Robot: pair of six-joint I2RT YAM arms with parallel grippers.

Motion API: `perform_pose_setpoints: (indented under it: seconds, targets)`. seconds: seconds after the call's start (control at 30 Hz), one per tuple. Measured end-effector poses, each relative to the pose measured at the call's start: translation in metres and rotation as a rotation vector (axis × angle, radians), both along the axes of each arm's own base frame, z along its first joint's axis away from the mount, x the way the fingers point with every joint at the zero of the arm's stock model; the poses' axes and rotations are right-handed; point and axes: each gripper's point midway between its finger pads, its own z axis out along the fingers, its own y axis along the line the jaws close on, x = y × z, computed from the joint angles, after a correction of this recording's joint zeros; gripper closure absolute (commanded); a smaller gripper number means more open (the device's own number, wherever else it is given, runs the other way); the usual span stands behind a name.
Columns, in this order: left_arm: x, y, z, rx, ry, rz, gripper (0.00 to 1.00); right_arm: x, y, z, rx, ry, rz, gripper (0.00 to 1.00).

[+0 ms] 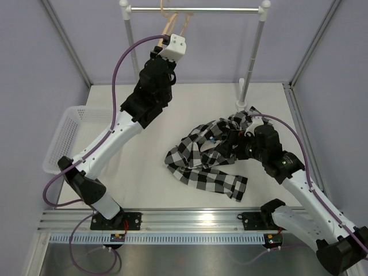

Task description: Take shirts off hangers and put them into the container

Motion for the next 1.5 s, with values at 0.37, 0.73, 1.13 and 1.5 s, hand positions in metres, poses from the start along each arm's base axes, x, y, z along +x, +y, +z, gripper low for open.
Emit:
perform_pose_setpoints:
  seconds: [0.37, 0.73, 1.13, 1.5]
  targets:
    - [0.048, -0.004, -0.004, 0.071, -0.001, 0.0, 1.0, -0.017, 0.003, 0.006, 0.029, -0.013, 0.064, 0.0]
    - [0.062, -0.007, -0.027, 0.075, 0.054, -0.032, 1.0, -0.023, 0.001, -0.002, 0.028, -0.006, 0.066, 0.01]
    - [0.049, -0.006, -0.047, 0.043, 0.095, -0.082, 0.83, -0.025, 0.0, -0.008, 0.028, 0.003, 0.064, 0.01]
    - [0.026, 0.001, -0.018, -0.025, 0.051, -0.135, 0.01, -0.027, -0.002, -0.003, 0.034, -0.013, 0.057, 0.01]
